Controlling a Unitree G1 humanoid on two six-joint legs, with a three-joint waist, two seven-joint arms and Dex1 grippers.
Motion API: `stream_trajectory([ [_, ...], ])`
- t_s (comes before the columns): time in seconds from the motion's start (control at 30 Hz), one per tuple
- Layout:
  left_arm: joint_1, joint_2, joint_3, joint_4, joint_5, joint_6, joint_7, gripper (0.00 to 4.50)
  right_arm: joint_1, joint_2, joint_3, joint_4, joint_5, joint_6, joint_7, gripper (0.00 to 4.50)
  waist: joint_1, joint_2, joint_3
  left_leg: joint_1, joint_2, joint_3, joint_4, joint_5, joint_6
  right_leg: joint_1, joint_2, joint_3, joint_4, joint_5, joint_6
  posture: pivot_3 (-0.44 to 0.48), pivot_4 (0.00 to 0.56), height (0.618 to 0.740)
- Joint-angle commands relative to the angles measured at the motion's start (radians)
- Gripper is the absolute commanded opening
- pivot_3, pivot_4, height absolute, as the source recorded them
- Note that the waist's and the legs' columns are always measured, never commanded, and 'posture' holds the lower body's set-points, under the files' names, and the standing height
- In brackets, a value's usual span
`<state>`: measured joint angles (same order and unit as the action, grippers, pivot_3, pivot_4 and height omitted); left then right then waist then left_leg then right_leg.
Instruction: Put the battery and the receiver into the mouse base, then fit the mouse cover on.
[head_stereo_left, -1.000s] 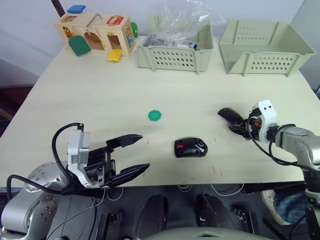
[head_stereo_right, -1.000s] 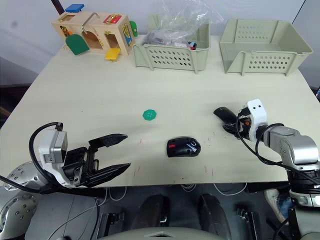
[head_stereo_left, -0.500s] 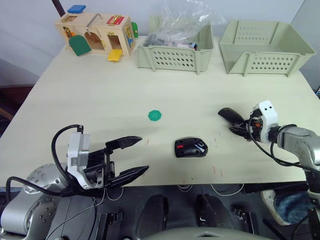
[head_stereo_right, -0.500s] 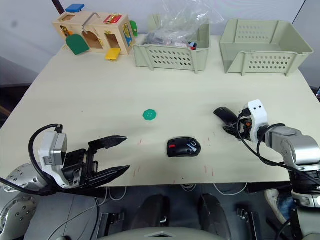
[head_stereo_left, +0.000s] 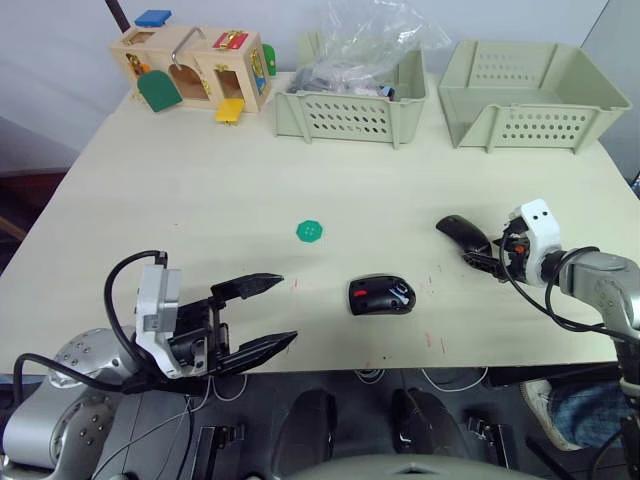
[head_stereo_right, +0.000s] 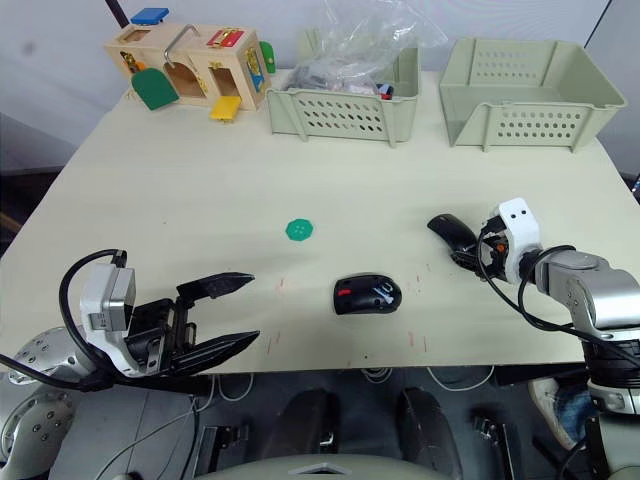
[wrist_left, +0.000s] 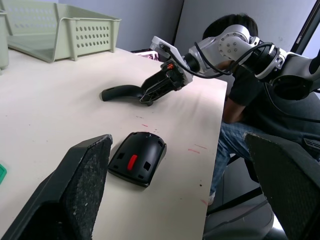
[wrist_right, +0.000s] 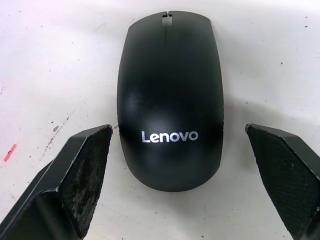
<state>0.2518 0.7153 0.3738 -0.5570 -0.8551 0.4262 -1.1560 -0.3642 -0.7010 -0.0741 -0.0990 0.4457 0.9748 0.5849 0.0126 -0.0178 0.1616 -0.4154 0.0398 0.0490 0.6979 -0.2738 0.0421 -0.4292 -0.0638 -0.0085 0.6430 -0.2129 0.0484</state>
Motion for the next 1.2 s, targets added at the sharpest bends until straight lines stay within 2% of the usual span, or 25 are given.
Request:
stream_trajectory([
  [0.03,0.004,0.002,-0.003,-0.006,0.001,-0.024,-0.011,4.47,-0.017,-0.011,-0.006,-0.021,-0.007,-0.014,0.012,4.5,0.0,0.0,0.0,0.0,0.0,0.0,0.0,0.0,0.0,0.0,0.0,0.0,0.0,0.0,0.0,0.0,0.15,0.74],
  [0.93,0.019,0.0,-0.014,-0.015,0.005,-0.04,0.001,4.47,-0.036,-0.002,0.007,0.0,-0.041,-0.031,0.034,4.5,0.0,0.0,0.0,0.0,0.0,0.0,0.0,0.0,0.0,0.0,0.0,0.0,0.0,0.0,0.0,0.0,0.15,0.74],
  [0.97,0.019,0.0,-0.014,-0.015,0.005,-0.041,0.002,4.5,-0.036,-0.002,0.005,0.0,-0.041,-0.03,0.035,4.09,0.0,0.0,0.0,0.0,0.0,0.0,0.0,0.0,0.0,0.0,0.0,0.0,0.0,0.0,0.0,0.0,0.15,0.74],
  [1.03,0.018,-0.001,-0.017,-0.017,0.004,-0.039,0.005,4.5,-0.037,-0.006,0.005,0.001,-0.041,-0.031,0.039,3.81,0.0,0.0,0.0,0.0,0.0,0.0,0.0,0.0,0.0,0.0,0.0,0.0,0.0,0.0,0.0,0.0,0.15,0.74],
  [1.07,0.017,0.0,-0.018,-0.017,0.004,-0.038,0.007,4.5,-0.036,-0.008,0.006,-0.001,-0.042,-0.03,0.041,3.36,0.0,0.0,0.0,0.0,0.0,0.0,0.0,0.0,0.0,0.0,0.0,0.0,0.0,0.0,0.0,0.0,0.15,0.74],
  [1.2,0.016,0.0,-0.021,-0.018,0.004,-0.038,0.01,4.5,-0.034,-0.01,0.005,-0.006,-0.044,-0.025,0.044,3.36,0.0,0.0,0.0,0.0,0.0,0.0,0.0,0.0,0.0,0.0,0.0,0.0,0.0,0.0,0.0,0.0,0.15,0.74],
])
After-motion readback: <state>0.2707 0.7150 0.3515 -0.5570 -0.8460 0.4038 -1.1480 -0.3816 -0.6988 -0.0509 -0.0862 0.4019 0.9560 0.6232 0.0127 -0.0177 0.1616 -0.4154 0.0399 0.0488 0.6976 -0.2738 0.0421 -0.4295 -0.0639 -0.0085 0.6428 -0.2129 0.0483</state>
